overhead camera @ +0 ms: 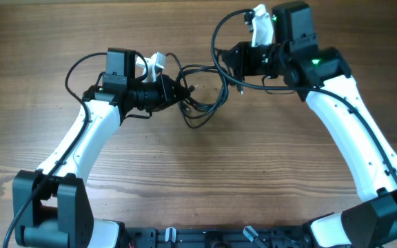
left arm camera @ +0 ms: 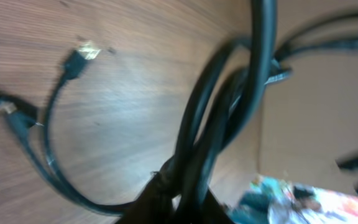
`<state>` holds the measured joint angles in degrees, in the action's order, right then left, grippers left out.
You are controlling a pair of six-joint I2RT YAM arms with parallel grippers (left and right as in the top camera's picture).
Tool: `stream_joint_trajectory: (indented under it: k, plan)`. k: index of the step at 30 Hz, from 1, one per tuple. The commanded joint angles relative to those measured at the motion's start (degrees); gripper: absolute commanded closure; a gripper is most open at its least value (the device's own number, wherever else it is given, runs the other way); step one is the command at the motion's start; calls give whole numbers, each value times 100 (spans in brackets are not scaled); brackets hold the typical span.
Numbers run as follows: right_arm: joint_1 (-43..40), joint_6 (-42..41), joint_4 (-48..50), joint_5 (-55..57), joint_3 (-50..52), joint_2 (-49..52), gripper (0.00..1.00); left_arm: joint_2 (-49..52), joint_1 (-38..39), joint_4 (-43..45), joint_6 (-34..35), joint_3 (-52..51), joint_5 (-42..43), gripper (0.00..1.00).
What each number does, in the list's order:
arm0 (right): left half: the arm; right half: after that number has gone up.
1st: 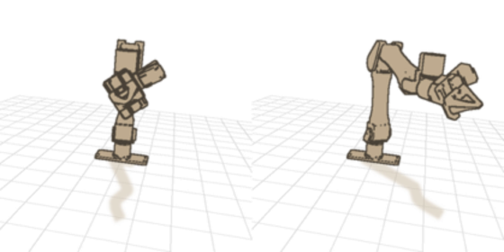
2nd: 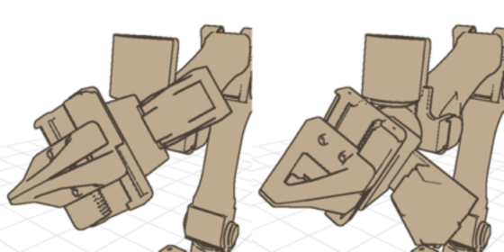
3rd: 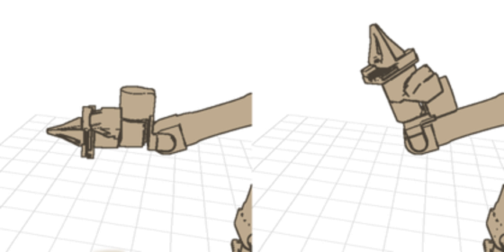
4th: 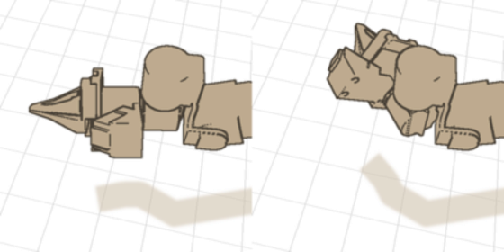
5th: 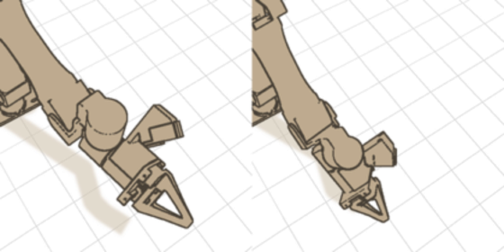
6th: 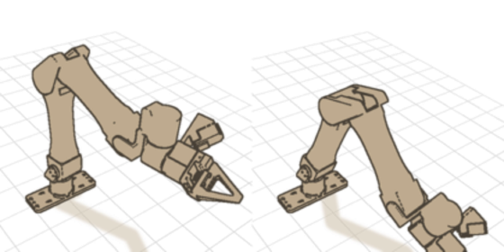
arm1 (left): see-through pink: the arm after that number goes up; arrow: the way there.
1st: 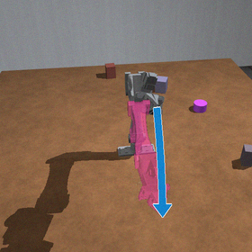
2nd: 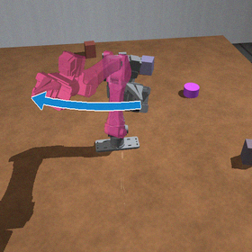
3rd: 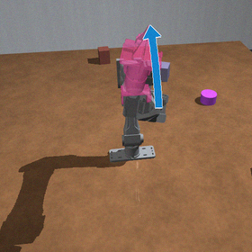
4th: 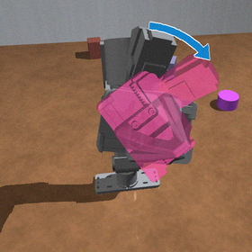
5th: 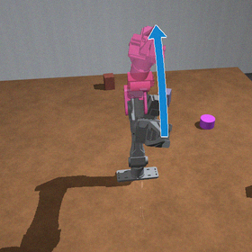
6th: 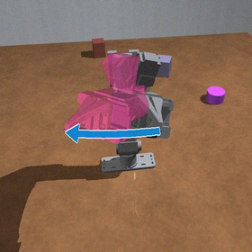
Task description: Untangle cables
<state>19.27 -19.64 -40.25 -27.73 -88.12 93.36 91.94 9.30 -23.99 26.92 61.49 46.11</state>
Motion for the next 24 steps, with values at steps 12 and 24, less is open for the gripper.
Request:
stream_joint_trajectory:
  k: [12, 24]
  plan:
    - [540, -2133, 2, 1099, -37, 46, 96, -7, -382, -173, 828, 35, -1969, 79]
    - [590, -7132, 538, 809, -37, 46, 96, -7, 138, 369, 831, 35, -695, 54]
